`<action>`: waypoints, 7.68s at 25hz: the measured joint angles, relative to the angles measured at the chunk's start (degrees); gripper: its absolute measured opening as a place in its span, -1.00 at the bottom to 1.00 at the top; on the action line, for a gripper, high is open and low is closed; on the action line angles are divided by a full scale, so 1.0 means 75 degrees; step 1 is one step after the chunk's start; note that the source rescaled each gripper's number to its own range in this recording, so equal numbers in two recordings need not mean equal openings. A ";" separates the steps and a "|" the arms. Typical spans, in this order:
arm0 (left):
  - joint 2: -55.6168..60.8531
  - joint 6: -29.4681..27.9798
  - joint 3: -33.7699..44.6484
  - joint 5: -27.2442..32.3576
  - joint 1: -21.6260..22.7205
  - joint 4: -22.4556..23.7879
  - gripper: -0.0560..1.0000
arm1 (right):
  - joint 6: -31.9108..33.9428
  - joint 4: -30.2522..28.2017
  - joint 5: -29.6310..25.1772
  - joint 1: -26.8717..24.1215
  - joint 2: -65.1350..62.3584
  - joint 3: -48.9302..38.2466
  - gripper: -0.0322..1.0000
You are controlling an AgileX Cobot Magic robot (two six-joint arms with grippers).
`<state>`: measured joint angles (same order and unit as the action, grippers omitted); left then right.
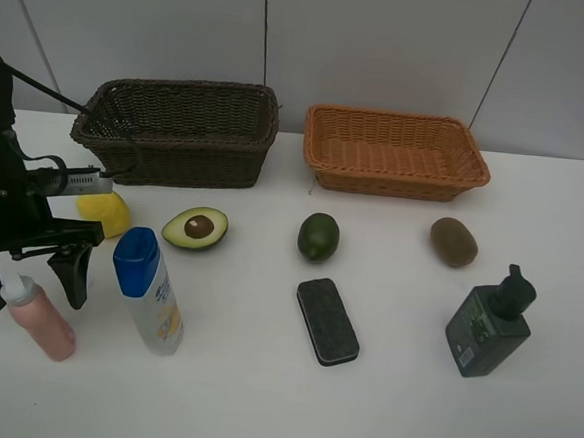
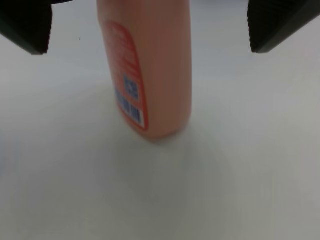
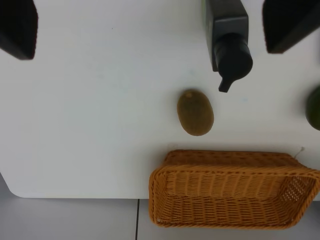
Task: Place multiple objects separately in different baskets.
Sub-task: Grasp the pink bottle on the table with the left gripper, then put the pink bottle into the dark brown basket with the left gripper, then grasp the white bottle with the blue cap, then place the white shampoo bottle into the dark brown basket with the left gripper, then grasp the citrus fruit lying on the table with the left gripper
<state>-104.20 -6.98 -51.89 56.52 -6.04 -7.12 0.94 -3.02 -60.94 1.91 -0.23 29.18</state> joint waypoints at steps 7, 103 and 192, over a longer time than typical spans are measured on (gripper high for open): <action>-0.0050 0.0000 0.0000 -0.0032 0.0000 0.0007 -0.27 | 0.0000 0.0000 0.0000 0.0000 0.0000 0.0000 0.96; 0.3522 -0.2876 -0.0737 0.1486 -0.4187 0.0377 0.99 | 0.0000 0.0000 0.0000 0.0000 0.0000 0.0000 0.96; 0.2882 -0.2386 -0.2659 0.1587 -0.1191 0.1134 0.96 | 0.0000 0.0000 0.0000 0.0000 0.0000 0.0000 0.96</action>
<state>-82.58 -24.87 -71.83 68.42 -14.98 1.39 0.94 -3.02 -60.94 1.91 -0.23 29.18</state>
